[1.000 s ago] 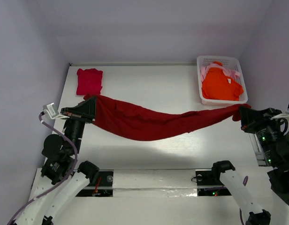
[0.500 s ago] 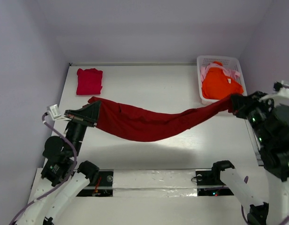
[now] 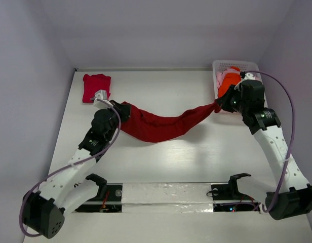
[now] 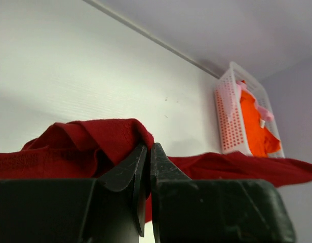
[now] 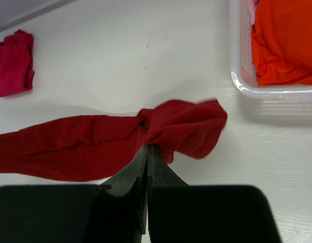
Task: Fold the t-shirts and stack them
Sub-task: Flatten the tshirt out
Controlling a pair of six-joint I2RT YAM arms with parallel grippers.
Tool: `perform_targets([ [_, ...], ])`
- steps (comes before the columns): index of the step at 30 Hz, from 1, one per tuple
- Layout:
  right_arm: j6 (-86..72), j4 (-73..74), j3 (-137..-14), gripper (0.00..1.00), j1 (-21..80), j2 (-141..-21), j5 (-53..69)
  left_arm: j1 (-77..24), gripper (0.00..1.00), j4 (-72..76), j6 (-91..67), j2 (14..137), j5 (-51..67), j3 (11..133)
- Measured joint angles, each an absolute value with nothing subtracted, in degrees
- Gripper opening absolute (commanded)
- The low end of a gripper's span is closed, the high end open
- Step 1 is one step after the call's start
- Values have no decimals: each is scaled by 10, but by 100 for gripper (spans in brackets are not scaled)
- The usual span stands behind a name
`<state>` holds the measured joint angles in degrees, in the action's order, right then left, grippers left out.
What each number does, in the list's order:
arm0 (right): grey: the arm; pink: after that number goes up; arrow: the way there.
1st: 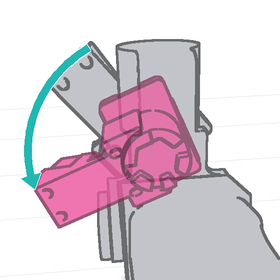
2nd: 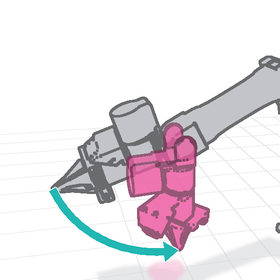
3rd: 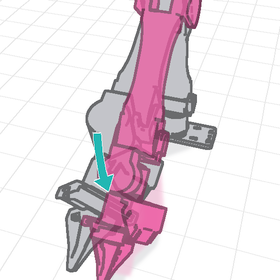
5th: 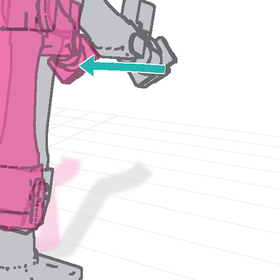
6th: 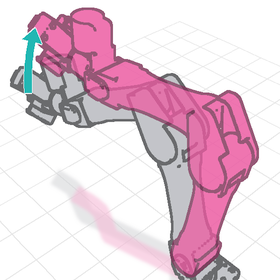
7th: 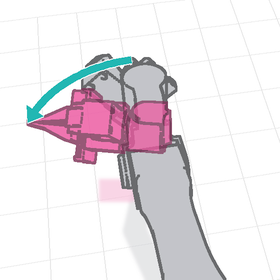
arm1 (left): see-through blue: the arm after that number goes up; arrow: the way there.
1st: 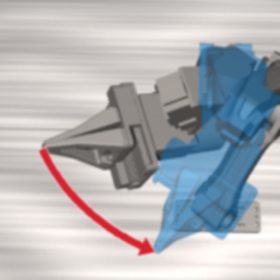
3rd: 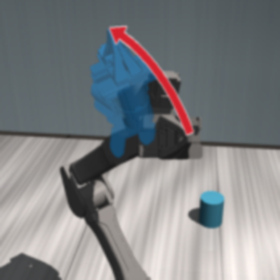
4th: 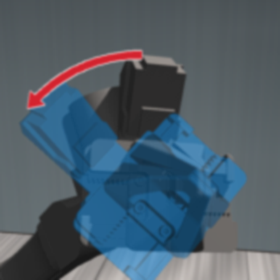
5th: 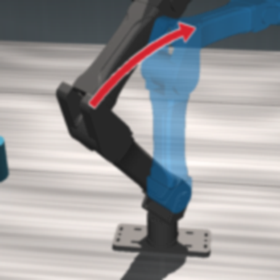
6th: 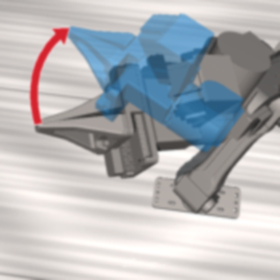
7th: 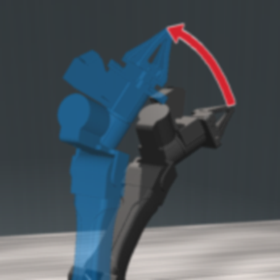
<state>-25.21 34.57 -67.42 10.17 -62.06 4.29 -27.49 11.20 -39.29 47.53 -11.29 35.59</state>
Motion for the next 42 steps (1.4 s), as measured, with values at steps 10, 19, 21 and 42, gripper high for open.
perform_targets([
  [10,-242,312,-660,0,102,-611,51,-228,0,218,-399,603,-57,356],
  [19,-236,310,-651,0,102,-613,55,-224,99,271,-395,568,-46,339],
  [21,-234,310,-652,0,102,-613,56,-224,99,278,-391,536,-53,328],
  [42,-229,314,-656,0,102,-568,62,-224,71,413,-391,874,51,414],
])
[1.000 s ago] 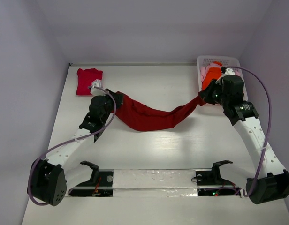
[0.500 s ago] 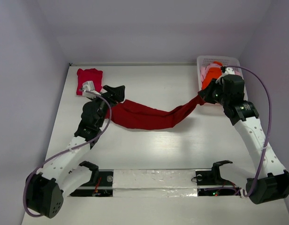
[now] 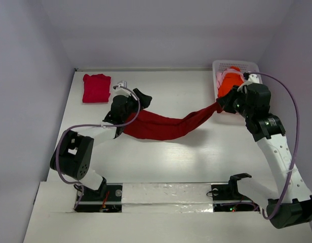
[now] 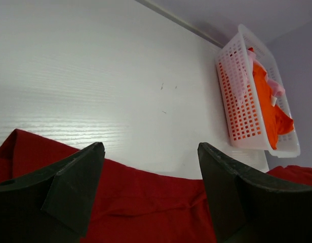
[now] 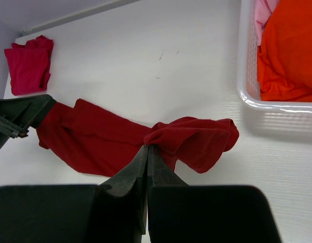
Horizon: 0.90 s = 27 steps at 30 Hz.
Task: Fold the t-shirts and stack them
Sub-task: Flatten the tshirt out
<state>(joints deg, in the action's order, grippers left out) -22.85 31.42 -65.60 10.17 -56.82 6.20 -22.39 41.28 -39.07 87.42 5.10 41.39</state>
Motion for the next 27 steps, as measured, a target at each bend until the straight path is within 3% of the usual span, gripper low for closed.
perform_targets([
  [2,-227,315,-656,0,102,-564,61,-224,69,409,-395,876,54,420],
  [6,-227,316,-656,0,102,-563,61,-224,76,383,-401,872,49,432],
  [11,-227,316,-656,0,102,-563,61,-224,76,322,-415,834,42,427],
  [15,-227,316,-656,0,102,-563,65,-224,84,296,-429,790,37,406],
  [22,-227,317,-656,0,102,-560,67,-224,88,258,-451,790,40,383],
  [27,-227,321,-656,0,102,-544,67,-224,79,240,-460,792,40,383],
])
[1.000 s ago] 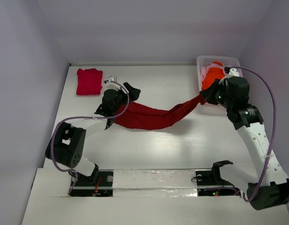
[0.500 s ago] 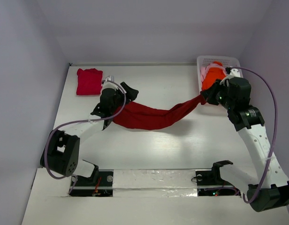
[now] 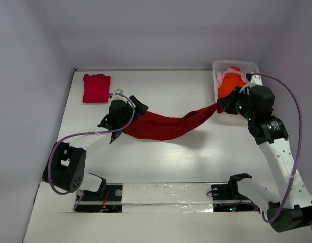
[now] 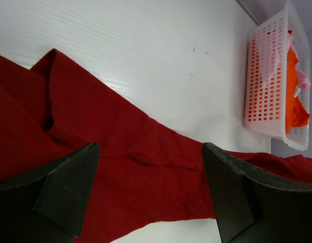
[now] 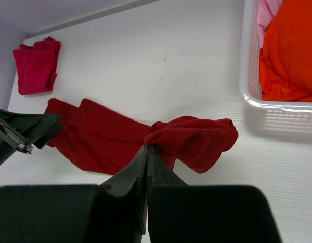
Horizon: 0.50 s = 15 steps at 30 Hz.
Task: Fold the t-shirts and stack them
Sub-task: Flatten the tshirt out
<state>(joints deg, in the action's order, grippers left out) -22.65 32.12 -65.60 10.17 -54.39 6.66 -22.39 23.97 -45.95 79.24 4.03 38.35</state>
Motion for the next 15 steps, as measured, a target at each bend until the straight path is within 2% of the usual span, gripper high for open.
perform_targets([
  [15,-227,326,-656,0,102,-539,67,-224,79,218,-466,798,40,378],
])
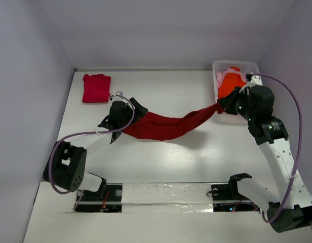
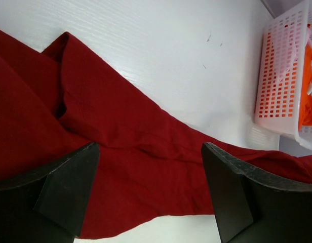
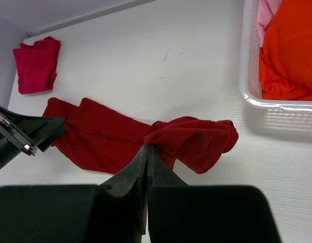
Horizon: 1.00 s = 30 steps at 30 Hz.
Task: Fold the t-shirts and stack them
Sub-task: Flatten the tshirt out
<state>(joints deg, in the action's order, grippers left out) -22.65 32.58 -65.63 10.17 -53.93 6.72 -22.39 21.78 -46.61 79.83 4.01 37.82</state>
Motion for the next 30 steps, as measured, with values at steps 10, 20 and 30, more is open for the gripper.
perform_targets([
  [10,-227,326,-656,0,102,-539,67,-224,79,216,-469,816,45,366],
  [20,-227,326,-656,0,102,-538,67,-224,76,216,-471,827,45,356],
  [30,-226,327,-656,0,102,-517,67,-224,67,215,-468,874,29,378],
])
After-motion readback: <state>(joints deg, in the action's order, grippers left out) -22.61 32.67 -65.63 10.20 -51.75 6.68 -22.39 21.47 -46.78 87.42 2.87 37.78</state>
